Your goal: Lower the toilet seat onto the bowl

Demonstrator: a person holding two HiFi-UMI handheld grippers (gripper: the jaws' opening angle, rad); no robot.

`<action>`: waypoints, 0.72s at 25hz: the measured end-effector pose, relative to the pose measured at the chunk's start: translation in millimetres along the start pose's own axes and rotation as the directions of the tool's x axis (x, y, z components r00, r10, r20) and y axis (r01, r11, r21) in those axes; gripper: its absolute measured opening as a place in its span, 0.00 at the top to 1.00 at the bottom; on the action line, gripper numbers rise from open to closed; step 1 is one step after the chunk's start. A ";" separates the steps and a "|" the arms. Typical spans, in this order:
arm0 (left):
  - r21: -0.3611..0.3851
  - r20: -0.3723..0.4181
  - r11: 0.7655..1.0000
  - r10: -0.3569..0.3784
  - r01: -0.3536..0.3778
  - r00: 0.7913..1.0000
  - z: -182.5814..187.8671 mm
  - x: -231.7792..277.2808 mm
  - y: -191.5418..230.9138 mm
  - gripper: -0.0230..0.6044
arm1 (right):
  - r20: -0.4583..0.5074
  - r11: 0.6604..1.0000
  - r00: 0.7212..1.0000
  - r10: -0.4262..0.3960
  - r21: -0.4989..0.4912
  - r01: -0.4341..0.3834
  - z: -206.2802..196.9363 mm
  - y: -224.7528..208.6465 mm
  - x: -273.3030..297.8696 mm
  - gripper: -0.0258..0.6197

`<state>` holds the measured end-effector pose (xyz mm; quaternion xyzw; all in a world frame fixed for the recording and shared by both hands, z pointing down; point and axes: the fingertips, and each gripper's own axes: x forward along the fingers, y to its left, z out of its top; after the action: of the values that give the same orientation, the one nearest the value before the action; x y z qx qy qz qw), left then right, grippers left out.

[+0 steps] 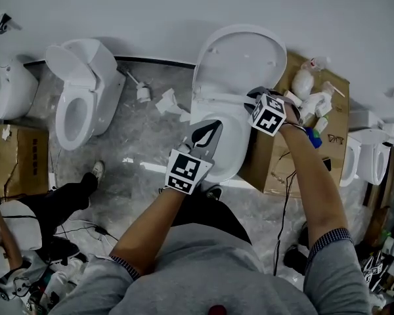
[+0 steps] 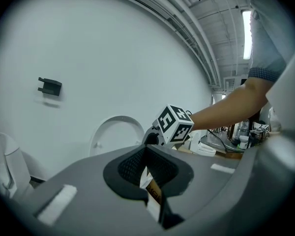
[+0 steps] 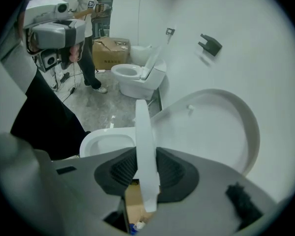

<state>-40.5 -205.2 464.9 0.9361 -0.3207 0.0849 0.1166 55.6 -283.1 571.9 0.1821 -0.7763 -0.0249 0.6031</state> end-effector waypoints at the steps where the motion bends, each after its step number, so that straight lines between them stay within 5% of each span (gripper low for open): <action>1: -0.001 -0.002 1.000 0.001 -0.001 1.000 -2.3 -1.4 -2.1 0.95 | 0.010 1.000 1.000 -0.004 0.010 0.004 0.3 3.8 -0.2 0.78; 18: -0.012 -0.039 1.000 0.006 -0.007 0.999 -39.1 -13.0 -44.7 0.95 | 0.086 1.000 0.996 0.000 0.029 -0.003 -3.2 75.8 2.1 0.75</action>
<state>-26.2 -152.7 492.0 0.9325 -0.3220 0.1015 0.1281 39.0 -212.6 594.3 0.1889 -0.8020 -0.0212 0.5663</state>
